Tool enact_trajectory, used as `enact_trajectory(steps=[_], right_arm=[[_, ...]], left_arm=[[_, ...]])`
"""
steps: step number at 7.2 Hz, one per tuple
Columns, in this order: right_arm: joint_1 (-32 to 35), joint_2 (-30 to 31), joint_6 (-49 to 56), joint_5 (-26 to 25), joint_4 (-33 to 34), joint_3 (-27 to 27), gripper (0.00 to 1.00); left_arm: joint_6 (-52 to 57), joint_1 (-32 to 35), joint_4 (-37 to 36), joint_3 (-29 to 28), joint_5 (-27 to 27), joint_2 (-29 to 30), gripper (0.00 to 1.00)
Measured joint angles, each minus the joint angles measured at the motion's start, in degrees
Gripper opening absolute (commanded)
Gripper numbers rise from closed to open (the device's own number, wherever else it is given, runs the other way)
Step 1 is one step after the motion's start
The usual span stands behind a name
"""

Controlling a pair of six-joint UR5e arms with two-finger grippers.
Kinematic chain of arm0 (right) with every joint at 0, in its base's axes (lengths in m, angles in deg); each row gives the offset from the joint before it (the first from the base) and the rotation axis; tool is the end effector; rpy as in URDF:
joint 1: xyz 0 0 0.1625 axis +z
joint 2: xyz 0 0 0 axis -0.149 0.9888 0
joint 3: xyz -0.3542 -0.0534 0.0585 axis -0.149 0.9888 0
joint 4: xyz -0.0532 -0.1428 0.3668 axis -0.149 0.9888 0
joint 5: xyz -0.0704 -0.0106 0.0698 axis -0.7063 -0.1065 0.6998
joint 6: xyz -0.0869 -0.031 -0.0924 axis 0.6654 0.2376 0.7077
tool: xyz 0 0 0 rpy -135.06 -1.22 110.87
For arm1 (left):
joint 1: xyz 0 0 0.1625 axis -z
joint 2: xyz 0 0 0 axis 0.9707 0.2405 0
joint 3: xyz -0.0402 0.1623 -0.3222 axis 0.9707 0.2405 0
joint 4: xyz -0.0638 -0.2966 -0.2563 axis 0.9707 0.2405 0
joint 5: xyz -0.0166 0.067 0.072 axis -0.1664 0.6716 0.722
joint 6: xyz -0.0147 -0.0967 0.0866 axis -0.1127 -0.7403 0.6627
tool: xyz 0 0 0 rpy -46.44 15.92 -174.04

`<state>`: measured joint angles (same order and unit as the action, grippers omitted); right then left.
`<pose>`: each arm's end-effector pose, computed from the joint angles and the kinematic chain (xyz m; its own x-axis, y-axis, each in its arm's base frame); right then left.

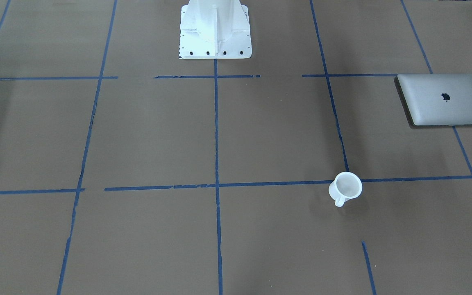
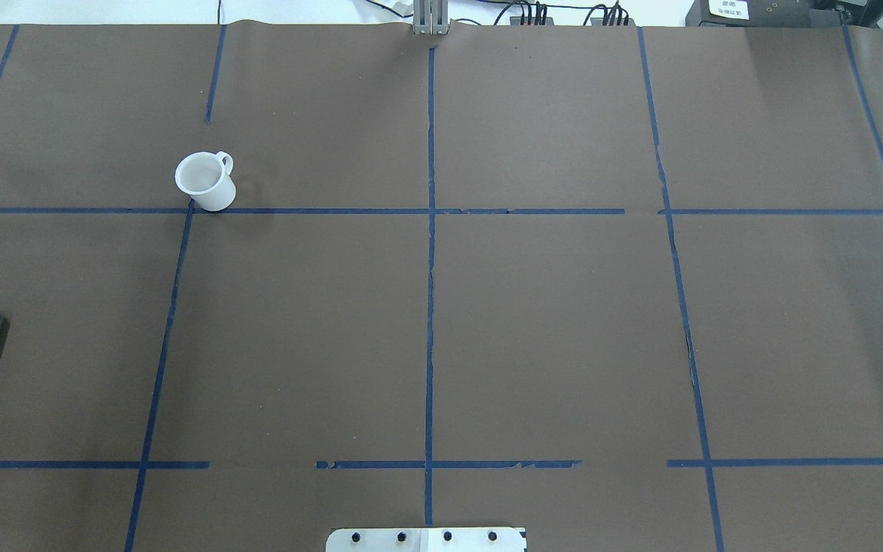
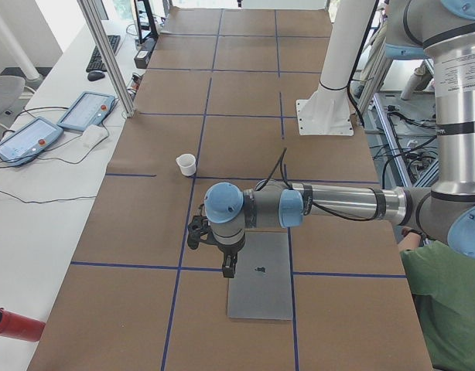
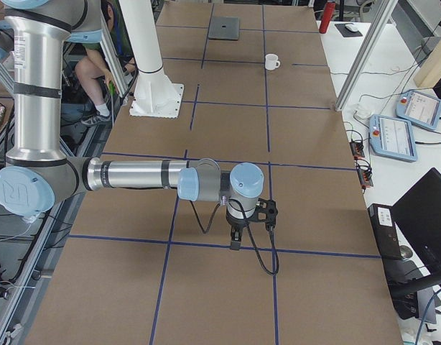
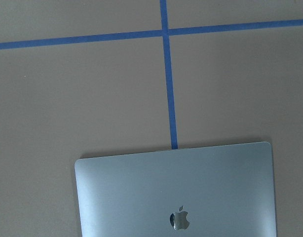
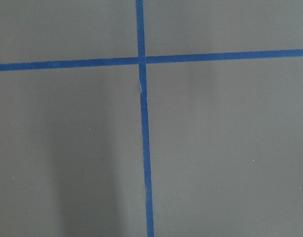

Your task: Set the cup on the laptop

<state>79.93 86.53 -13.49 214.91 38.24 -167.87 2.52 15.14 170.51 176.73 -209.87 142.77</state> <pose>0.0333 -0.4356 0.6040 0.7350 0.0639 0.6750 -0.0237 0.9974 -0.0687 -0.0470 -0.4046 0.5985 0.6817 0.0875 -0.7264 -0.0815 0.9957 0.0434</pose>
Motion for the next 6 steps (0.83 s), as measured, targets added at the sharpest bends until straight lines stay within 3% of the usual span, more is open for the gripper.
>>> enact_trajectory(steps=[3, 6], right_arm=[[0.0, 0.0, 0.0, 0.0, 0.0, 0.0, 1.0], [0.0, 0.0, 0.0, 0.0, 0.0, 0.0, 1.0]], left_arm=[[-0.3, 0.0, 0.6, 1.0, 0.0, 1.4, 1.0], [-0.8, -3.7, -0.2, 4.5, -0.2, 8.7, 1.0]])
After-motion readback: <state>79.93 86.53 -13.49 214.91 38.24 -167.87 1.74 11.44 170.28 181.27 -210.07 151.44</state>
